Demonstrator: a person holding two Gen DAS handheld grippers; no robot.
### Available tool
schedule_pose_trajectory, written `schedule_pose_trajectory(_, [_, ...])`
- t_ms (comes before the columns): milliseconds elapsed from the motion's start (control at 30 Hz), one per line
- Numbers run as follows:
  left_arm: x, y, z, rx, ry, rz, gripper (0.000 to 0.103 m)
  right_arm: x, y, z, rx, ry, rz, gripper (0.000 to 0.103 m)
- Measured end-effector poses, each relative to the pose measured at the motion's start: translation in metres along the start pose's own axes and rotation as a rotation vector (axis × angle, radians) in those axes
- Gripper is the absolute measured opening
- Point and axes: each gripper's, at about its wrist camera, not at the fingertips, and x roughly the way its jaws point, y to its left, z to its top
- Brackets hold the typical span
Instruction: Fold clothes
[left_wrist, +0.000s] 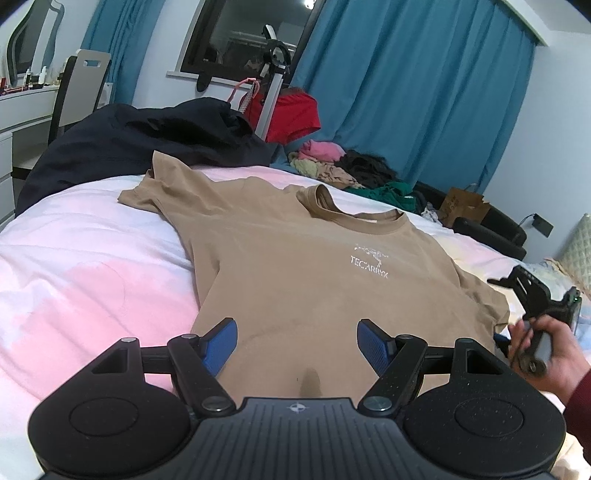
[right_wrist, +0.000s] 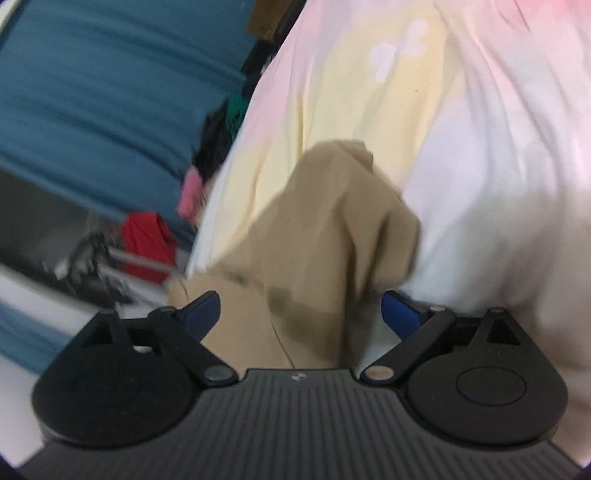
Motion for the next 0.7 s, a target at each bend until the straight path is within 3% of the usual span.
schedule_pose_trajectory(100, [0.003,0.001,0.000,-0.002,0.010,-0.006,0.074,0.009,-0.001,0.004,0.049,-0.033,0.016,0.098])
schedule_pose_trajectory(267, [0.006,-0.002,0.001,0.005,0.014,-0.018,0.074,0.010,0.006,0.000,-0.031,-0.062,0.046,0.096])
schedule_pose_trajectory(433, [0.007,-0.002,0.000,0.007,0.017,-0.025,0.074,0.001,0.002,0.006,-0.027,-0.096,0.018,0.028])
schedule_pose_trajectory(467, [0.007,-0.002,0.000,0.006,0.015,-0.026,0.074,-0.001,0.001,0.008,-0.024,-0.104,0.011,0.008])
schedule_pose_trajectory(567, [0.005,-0.001,0.001,0.004,0.008,-0.028,0.074,-0.006,-0.003,0.012,-0.015,-0.129,-0.010,0.008])
schedule_pose_trajectory(700, [0.003,-0.001,0.001,0.002,0.004,-0.027,0.074,-0.017,-0.015,0.019,0.064,-0.159,0.030,0.009])
